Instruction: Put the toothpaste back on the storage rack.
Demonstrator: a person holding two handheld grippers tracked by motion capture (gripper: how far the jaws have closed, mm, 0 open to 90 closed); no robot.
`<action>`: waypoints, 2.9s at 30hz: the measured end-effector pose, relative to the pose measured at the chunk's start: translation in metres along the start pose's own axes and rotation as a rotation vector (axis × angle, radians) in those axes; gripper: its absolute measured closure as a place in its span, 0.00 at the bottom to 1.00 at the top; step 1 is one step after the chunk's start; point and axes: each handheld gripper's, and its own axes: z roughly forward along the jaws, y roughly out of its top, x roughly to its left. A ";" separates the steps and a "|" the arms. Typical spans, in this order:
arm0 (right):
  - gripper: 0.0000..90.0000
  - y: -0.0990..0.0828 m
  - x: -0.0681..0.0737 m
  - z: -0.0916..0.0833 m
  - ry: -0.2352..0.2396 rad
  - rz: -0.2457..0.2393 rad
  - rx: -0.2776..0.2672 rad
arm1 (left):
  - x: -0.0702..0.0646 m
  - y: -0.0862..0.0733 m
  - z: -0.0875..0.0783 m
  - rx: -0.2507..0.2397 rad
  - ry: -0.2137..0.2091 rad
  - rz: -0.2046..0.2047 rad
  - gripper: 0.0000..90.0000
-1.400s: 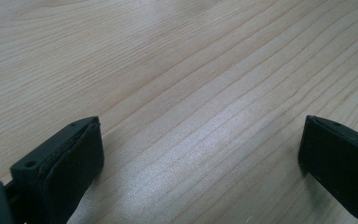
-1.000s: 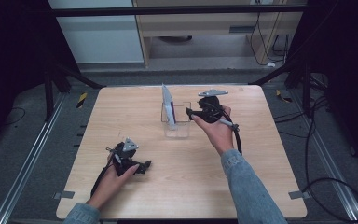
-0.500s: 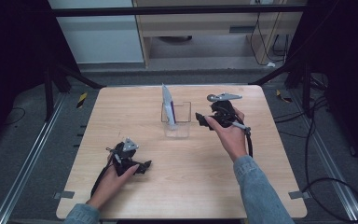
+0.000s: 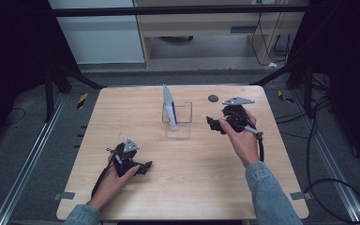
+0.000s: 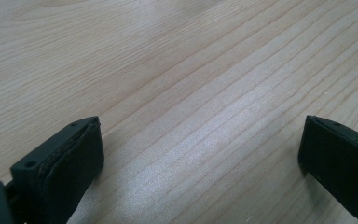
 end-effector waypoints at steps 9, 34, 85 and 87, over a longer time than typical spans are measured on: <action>0.14 -0.017 -0.014 -0.012 -0.034 -0.009 0.013 | 0.000 0.000 0.000 0.000 0.000 0.000 0.00; 0.13 -0.083 -0.057 -0.005 -0.125 0.041 0.117 | 0.000 0.000 0.000 0.000 0.000 0.000 0.00; 0.09 -0.124 -0.086 0.035 -0.239 0.172 0.166 | 0.000 0.000 0.000 0.000 0.000 0.000 0.00; 0.08 -0.124 -0.084 0.035 -0.238 0.167 0.169 | 0.000 0.000 0.000 0.000 0.000 0.000 0.00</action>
